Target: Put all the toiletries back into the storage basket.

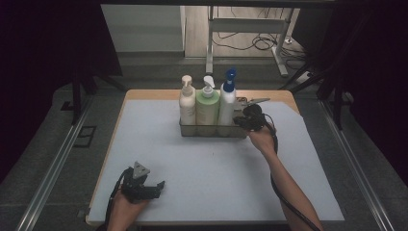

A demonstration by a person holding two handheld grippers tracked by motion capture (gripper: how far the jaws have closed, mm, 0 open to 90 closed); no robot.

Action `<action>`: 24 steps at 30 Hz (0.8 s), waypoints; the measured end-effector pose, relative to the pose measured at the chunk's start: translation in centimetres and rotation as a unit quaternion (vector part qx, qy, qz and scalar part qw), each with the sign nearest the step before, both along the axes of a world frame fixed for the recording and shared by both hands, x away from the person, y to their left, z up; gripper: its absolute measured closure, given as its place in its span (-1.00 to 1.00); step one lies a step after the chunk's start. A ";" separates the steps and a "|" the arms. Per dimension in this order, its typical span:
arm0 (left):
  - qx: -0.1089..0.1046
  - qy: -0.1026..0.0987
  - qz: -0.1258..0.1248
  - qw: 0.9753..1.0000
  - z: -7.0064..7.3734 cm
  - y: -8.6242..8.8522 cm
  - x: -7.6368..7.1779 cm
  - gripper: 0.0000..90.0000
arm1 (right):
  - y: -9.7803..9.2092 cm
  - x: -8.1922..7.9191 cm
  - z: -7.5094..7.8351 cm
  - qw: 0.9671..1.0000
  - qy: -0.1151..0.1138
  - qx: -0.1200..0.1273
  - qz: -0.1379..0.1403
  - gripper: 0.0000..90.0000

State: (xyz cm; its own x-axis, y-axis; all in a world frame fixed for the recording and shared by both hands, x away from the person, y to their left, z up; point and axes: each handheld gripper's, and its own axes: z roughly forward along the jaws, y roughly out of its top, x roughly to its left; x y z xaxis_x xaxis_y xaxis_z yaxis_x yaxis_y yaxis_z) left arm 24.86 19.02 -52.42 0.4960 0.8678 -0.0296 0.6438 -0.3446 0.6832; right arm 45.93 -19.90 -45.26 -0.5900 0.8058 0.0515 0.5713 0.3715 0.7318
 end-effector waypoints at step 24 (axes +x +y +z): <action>0.000 0.000 0.000 1.000 0.0 0.0 0.0 -0.73 | -0.5 -1.7 1.9 1.000 -0.020 -0.008 0.007 -0.05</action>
State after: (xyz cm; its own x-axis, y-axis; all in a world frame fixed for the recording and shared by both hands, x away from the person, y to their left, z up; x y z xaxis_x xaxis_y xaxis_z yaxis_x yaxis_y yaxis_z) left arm 24.85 19.02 -52.42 0.4955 0.8681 -0.0298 0.6436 -0.3439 0.6838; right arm 44.24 -20.36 -43.40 -0.6023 0.7981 0.0148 0.5371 0.3915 0.7472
